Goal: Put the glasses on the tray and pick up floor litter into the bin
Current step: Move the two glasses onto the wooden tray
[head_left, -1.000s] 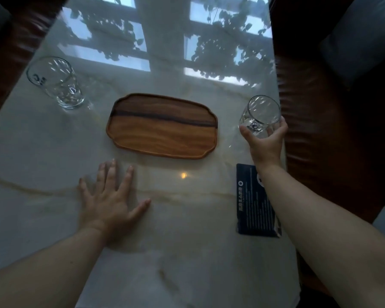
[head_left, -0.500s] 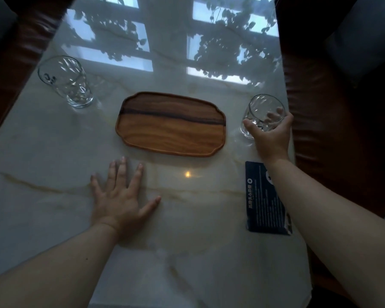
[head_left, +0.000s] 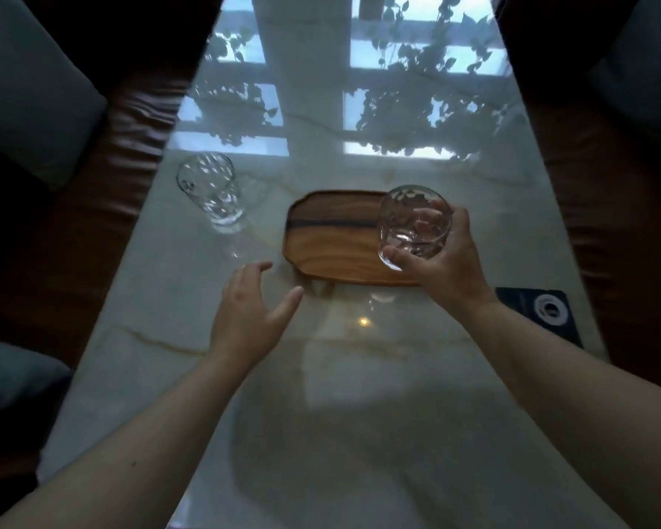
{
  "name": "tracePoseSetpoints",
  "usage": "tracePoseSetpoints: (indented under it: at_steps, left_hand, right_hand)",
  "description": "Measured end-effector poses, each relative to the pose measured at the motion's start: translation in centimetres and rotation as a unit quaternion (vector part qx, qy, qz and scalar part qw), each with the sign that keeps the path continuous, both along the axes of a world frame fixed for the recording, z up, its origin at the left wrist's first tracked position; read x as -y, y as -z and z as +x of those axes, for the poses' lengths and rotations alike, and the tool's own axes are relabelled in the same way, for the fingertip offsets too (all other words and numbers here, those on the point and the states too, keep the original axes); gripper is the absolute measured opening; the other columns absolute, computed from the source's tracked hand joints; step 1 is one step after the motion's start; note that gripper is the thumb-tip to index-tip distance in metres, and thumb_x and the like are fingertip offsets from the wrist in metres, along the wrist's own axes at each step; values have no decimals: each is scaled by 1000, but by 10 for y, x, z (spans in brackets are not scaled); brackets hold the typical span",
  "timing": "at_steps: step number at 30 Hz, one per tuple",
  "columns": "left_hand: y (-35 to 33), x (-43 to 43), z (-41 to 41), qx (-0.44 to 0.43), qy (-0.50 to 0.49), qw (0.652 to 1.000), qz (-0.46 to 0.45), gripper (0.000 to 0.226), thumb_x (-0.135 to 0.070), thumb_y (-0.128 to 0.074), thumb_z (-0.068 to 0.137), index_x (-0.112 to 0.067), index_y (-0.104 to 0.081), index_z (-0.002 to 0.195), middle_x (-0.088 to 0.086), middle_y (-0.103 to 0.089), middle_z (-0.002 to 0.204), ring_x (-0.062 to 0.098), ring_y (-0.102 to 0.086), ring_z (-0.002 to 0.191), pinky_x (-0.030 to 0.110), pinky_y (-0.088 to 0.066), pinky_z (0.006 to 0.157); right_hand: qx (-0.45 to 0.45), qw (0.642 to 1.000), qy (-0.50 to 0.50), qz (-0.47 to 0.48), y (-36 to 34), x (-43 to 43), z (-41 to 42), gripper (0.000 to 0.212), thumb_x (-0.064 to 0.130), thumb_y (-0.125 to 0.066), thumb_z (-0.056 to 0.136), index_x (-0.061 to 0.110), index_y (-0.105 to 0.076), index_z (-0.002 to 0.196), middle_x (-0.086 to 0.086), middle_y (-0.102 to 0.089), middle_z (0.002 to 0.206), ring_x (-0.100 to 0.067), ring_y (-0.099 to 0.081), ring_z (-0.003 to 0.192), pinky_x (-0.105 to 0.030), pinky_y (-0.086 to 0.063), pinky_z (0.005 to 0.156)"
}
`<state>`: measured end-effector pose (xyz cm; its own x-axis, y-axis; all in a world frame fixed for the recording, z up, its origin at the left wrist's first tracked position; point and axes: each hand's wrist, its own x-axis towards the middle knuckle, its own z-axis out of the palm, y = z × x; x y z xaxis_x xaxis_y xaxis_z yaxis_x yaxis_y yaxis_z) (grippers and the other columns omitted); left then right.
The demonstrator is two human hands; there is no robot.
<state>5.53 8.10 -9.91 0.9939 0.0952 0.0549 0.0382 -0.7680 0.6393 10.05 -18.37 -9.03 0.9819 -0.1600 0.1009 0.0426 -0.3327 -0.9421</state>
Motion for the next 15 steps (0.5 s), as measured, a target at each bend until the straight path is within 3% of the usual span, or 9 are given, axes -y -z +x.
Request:
tracePoseSetpoints:
  at_steps: [5,9,11,13,15]
  left_hand:
    - [-12,-43,64,12,-104,988,-110,81,-41,-79,68,-5,-38,128,18,-47,129,31,-46,118,47,-40,101]
    - [-5,-67,109,43,-143,979,-138,110,-45,-85,56,-4,-23,136,18,-35,141,29,-35,130,43,-31,110]
    - [0,-72,125,51,-143,978,-143,123,-49,-86,52,-4,-14,142,19,-28,147,29,-28,136,42,-26,113]
    - [8,-76,136,51,-140,977,-154,127,-50,-86,51,-7,-10,144,18,-26,149,27,-27,137,40,-24,114]
    - [15,-75,144,57,-128,976,-167,123,-47,-86,52,-8,-13,143,17,-30,147,25,-31,135,38,-26,113]
  right_hand:
    - [6,1000,-5,29,11,-49,15,85,18,-90,57,16,-40,125,-4,-59,118,10,-60,95,-7,-46,78]
    - [2,999,-23,39,18,-74,31,82,20,-90,57,22,-41,122,-4,-59,120,9,-61,97,-6,-46,75]
    - [-3,999,-29,43,20,-82,37,82,24,-90,58,22,-41,123,-3,-59,122,2,-62,101,-13,-49,82]
    - [-7,999,-27,43,22,-88,43,83,27,-90,57,21,-41,125,0,-59,121,-1,-61,103,-20,-51,88]
    - [-6,999,-18,43,23,-90,47,83,27,-90,57,21,-42,124,5,-58,119,6,-60,100,-12,-49,84]
